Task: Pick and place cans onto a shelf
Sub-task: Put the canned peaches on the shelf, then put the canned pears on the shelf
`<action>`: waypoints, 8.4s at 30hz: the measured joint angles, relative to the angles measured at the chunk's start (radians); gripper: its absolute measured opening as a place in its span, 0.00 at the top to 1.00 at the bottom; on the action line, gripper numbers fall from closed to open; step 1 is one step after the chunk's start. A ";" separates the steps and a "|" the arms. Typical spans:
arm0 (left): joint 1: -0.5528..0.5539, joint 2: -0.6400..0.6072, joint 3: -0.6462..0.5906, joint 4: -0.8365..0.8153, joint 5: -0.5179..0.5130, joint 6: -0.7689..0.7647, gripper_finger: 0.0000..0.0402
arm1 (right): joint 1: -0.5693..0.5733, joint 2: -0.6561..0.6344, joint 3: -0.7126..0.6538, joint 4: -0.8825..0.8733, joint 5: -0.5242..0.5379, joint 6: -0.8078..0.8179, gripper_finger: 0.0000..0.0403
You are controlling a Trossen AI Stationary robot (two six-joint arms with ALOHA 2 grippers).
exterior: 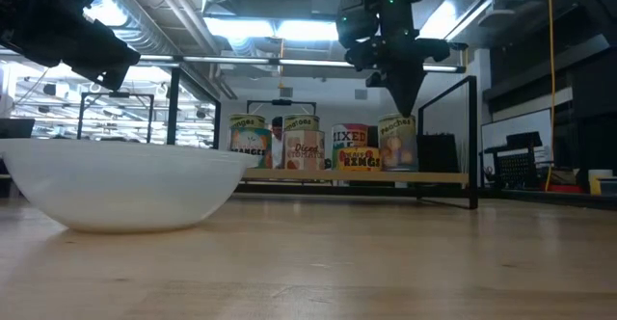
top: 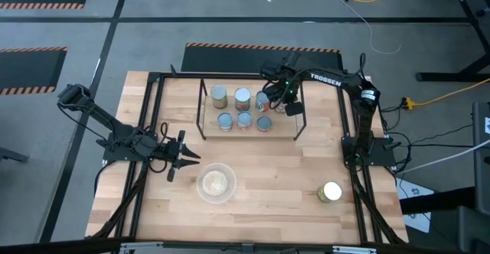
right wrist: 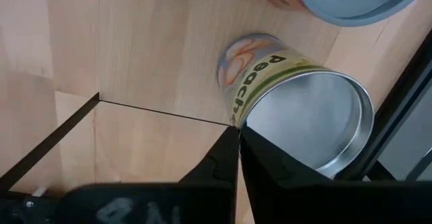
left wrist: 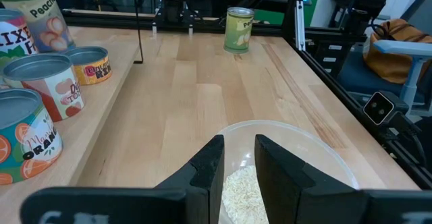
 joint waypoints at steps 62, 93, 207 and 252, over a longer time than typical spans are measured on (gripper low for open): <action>0.000 0.000 0.000 0.000 0.000 -0.001 0.81 | 0.018 -0.004 0.208 -0.086 -0.033 0.163 0.94; 0.000 0.000 0.000 -0.004 0.033 0.000 0.81 | 0.788 -0.003 -0.055 0.191 -0.527 1.386 0.82; 0.000 0.001 0.000 -0.004 0.052 -0.045 0.81 | 1.142 -0.198 -0.557 0.210 -0.453 1.960 0.86; 0.000 0.000 0.000 -0.004 0.044 -0.044 0.81 | 0.843 -0.197 -0.117 0.147 -0.128 1.302 1.00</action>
